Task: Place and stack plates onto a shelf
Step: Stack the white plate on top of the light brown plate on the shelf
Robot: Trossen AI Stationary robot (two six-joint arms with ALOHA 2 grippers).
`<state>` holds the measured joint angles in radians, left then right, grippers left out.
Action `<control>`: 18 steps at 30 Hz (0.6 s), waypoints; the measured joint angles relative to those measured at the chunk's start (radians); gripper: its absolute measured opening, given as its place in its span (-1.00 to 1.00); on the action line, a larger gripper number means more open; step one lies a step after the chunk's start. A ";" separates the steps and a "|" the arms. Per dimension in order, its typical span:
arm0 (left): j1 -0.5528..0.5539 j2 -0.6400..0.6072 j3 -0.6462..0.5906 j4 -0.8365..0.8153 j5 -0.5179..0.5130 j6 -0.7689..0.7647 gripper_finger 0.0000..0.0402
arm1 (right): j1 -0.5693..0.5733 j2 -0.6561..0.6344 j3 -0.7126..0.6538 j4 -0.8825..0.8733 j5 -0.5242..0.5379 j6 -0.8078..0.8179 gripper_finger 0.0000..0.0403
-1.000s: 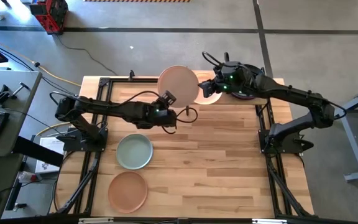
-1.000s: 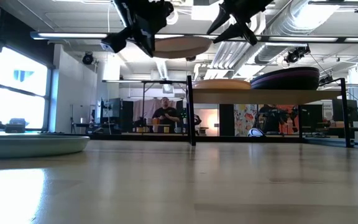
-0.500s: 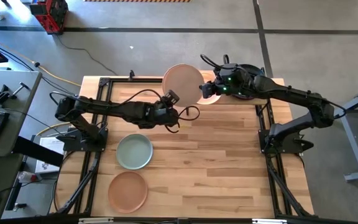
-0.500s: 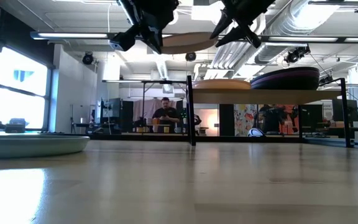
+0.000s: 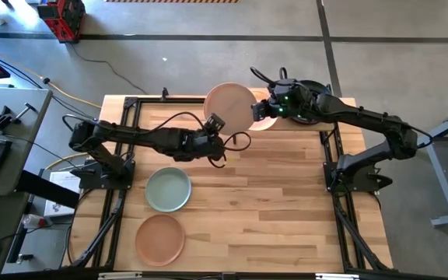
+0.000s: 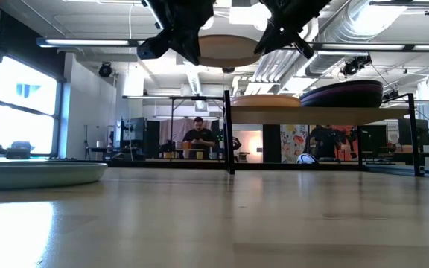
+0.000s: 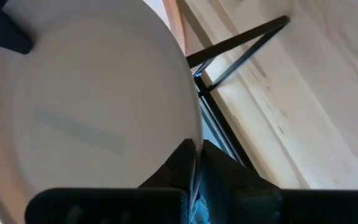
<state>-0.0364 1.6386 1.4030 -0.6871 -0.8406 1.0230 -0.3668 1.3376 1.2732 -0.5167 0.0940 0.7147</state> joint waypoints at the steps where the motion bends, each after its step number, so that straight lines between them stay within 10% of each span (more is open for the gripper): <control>1: 0.000 0.000 0.000 0.001 0.000 -0.010 -0.93 | 0.000 0.000 0.000 0.000 0.001 0.001 -0.98; 18: 0.000 0.000 0.000 0.065 0.044 -0.305 -0.46 | -0.012 0.000 -0.001 -0.020 0.019 0.030 -1.00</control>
<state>-0.0363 1.6382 1.4033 -0.6224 -0.7968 0.7179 -0.3786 1.3374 1.2724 -0.5365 0.1127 0.7448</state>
